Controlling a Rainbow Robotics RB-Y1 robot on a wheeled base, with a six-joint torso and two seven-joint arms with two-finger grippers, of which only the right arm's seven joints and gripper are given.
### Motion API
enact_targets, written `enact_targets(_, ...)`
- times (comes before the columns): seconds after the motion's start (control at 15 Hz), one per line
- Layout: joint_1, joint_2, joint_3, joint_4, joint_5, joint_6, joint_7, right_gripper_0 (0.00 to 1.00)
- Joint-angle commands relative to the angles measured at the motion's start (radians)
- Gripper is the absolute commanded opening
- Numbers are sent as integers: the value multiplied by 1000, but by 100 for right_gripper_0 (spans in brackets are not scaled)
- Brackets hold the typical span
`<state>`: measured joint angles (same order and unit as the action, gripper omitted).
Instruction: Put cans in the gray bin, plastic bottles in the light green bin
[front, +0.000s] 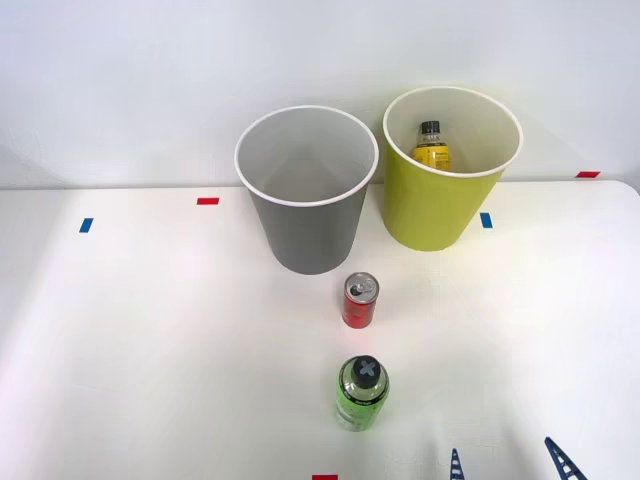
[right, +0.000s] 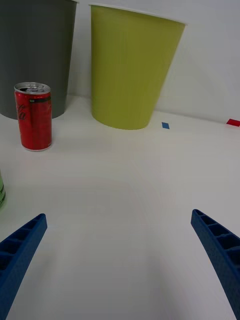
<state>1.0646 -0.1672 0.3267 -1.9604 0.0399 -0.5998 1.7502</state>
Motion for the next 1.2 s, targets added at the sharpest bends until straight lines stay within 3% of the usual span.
enact_targets(0.07, 0, 0, 0, 0, 0, 0, 0, 100)
enact_targets(1.2, 0, 0, 0, 0, 0, 0, 0, 100)
